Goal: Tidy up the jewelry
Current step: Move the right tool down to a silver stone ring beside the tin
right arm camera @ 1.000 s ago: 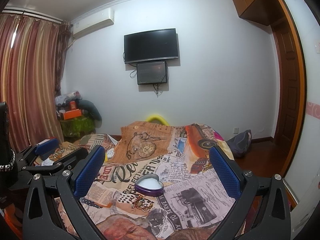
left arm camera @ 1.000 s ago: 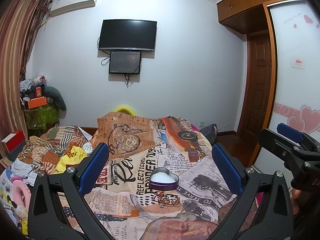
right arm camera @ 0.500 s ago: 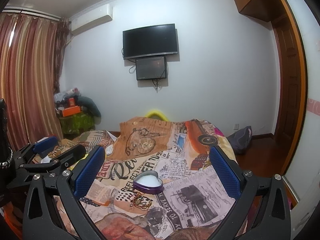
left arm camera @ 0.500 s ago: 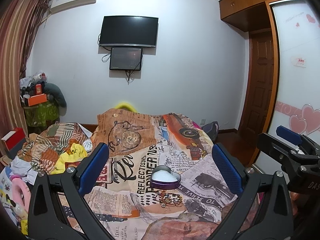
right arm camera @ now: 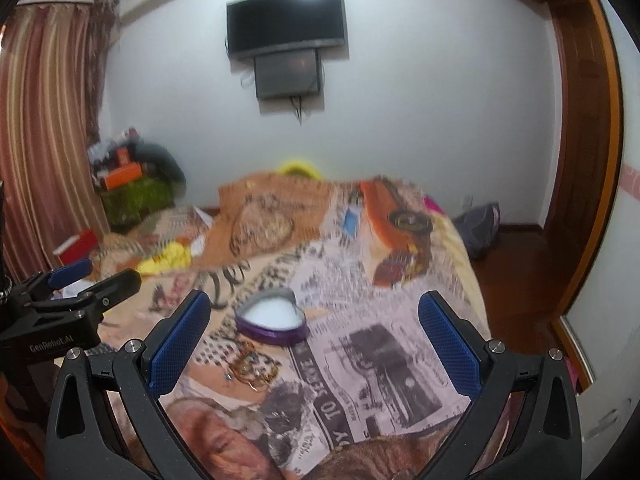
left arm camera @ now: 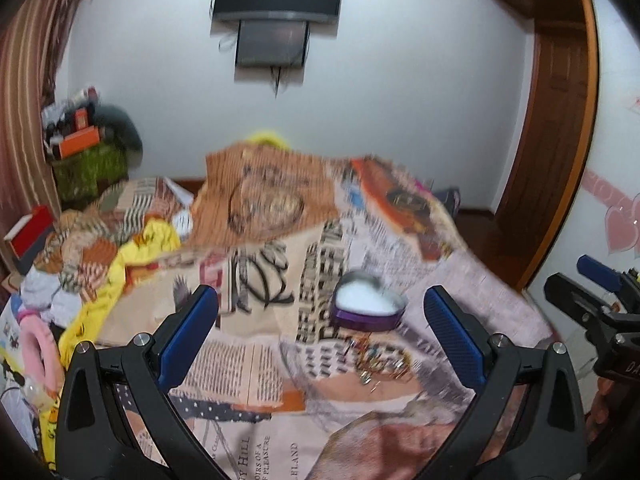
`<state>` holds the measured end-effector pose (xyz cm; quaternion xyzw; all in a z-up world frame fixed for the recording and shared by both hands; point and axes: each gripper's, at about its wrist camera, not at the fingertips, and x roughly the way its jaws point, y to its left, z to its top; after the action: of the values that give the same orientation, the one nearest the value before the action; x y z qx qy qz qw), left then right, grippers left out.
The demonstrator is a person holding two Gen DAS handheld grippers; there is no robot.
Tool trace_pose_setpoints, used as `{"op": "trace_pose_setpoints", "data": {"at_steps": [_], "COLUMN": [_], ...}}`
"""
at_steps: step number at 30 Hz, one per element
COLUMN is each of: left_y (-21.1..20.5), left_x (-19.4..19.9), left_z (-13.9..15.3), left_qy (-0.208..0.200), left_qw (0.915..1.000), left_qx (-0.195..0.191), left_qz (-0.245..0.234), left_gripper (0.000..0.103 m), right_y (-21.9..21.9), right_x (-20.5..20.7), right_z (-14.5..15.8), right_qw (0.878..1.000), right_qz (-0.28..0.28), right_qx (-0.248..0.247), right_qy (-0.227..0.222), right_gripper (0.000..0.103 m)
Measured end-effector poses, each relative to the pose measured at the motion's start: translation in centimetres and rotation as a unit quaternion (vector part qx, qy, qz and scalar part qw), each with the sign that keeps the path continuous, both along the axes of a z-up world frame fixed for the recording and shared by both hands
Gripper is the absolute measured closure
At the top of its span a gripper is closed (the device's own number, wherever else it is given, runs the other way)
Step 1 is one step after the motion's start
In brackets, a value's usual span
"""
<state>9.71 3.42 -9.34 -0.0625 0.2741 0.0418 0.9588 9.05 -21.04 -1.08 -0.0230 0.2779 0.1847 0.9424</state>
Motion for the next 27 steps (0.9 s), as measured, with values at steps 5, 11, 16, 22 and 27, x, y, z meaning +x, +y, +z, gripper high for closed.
{"op": "trace_pose_setpoints", "data": {"at_steps": [5,11,16,22,27], "left_y": [0.3,0.1,0.5,0.6,-0.1], "left_x": [2.2,3.4,4.1,4.9,5.3], "left_z": [-3.7,-6.6,-8.0,-9.5,-10.4], "left_qy": [0.067,0.118,0.148,0.176,0.192], "left_qw": [0.9977,0.9925,0.9880,0.9817,0.9744], "left_qx": [0.000,0.008,-0.002,-0.035,-0.060], "left_qz": [-0.011,-0.033,-0.045,-0.065,-0.101], "left_gripper": [0.000,0.000,0.015,0.031,0.046], "right_y": [0.6,1.4,2.1,3.3,4.2], "right_x": [1.9,3.4,4.1,4.1,4.4], "right_z": [-3.0,-6.9,-9.0,-10.5,-11.1], "right_qw": [0.998,0.990,0.980,0.968,0.961], "right_qz": [0.016,0.052,0.085,0.129,0.156], "right_qx": [-0.022,-0.035,-0.025,-0.035,-0.041], "right_qy": [0.054,0.124,0.178,0.211,0.226], "right_gripper": [0.000,0.002,0.025,0.049,0.062]}}
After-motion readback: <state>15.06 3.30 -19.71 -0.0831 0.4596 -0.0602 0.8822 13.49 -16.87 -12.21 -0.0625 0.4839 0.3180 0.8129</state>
